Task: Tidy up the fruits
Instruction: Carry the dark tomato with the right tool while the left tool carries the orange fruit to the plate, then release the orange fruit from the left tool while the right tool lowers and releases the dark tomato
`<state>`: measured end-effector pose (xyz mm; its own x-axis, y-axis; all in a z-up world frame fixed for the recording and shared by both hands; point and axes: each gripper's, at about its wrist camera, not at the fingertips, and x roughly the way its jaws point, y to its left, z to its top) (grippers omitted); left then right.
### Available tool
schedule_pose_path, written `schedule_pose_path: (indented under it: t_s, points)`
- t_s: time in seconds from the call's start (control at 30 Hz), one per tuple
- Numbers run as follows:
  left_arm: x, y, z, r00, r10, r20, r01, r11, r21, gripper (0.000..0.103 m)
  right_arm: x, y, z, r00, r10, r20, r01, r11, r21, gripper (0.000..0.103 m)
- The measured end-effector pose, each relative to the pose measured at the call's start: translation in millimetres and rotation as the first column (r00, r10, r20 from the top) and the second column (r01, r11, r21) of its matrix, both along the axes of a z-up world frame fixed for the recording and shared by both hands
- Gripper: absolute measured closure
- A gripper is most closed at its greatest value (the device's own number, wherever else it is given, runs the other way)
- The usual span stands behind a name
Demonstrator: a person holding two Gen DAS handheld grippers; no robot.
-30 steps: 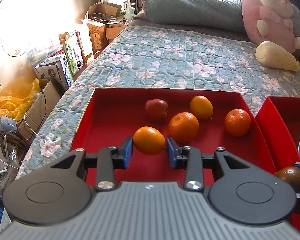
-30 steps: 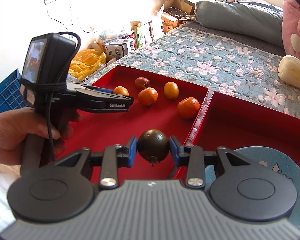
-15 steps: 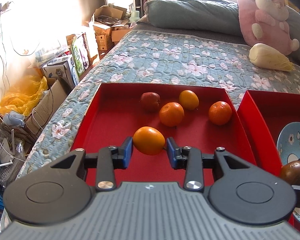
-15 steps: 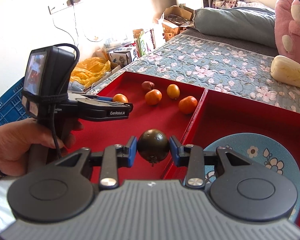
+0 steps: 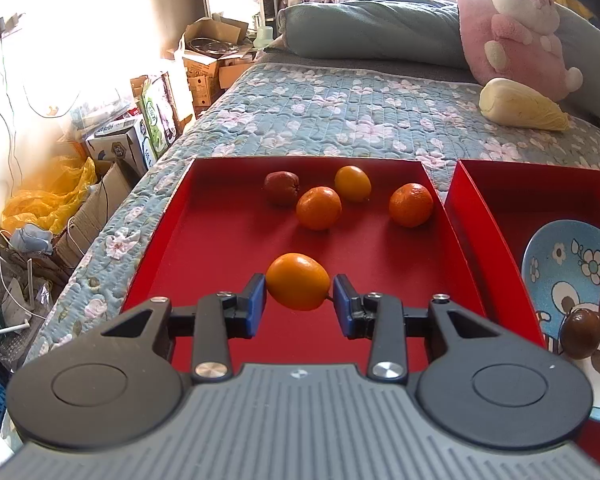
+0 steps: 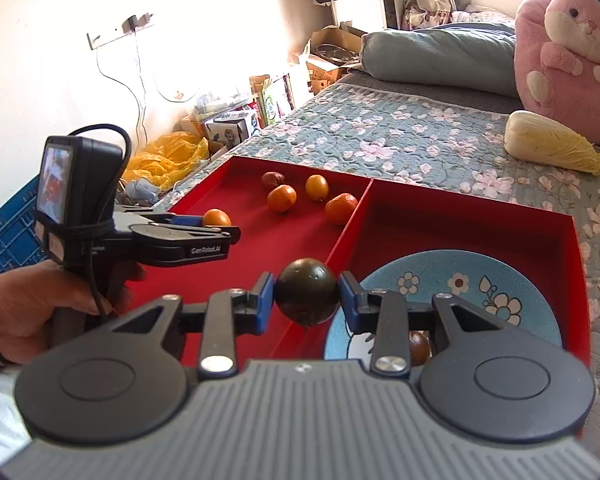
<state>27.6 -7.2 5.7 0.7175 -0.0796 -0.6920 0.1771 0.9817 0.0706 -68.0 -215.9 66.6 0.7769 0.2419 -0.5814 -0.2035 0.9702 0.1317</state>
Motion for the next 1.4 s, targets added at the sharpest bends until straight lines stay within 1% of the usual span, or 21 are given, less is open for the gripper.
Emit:
schedule_pose_path:
  t_s: [0.27, 0.53, 0.67, 0.97, 1.1, 1.27, 1.4]
  points:
    - [-6, -5, 2, 1.0, -0.006, 0.01, 0.006, 1.0, 0.008, 0.061, -17, -34, -7, 0.998, -0.066, -0.007, 0.066, 0.998, 0.004, 0.064]
    - [-8, -7, 3, 1.0, -0.01, 0.017, 0.01, 1.0, 0.022, 0.061, -30, -71, -18, 0.988, -0.15, -0.022, 0.15, 0.989, 0.01, 0.064]
    - [-9, -12, 7, 0.999, -0.017, 0.027, 0.016, 0.999, 0.029, 0.061, -34, -83, -23, 0.984, -0.173, -0.031, 0.174, 0.985, 0.014, 0.064]
    - [-20, -31, 22, 0.994, -0.09, 0.069, 0.088, 0.996, 0.029, 0.061, -35, -92, -33, 0.982, -0.185, -0.045, 0.185, 0.983, 0.013, 0.064]
    - [-26, -45, 29, 0.99, -0.123, 0.072, 0.123, 0.992, -0.003, 0.061, -34, -93, -35, 0.982, -0.182, -0.051, 0.183, 0.983, 0.016, 0.064]
    - [-37, -81, 39, 0.974, -0.208, 0.086, 0.211, 0.977, -0.026, 0.061, -33, -93, -38, 0.983, -0.176, -0.059, 0.178, 0.984, 0.017, 0.064]
    - [-46, -110, 41, 0.962, -0.263, 0.076, 0.267, 0.962, -0.059, 0.061, -33, -94, -39, 0.982, -0.178, -0.062, 0.179, 0.984, 0.018, 0.064]
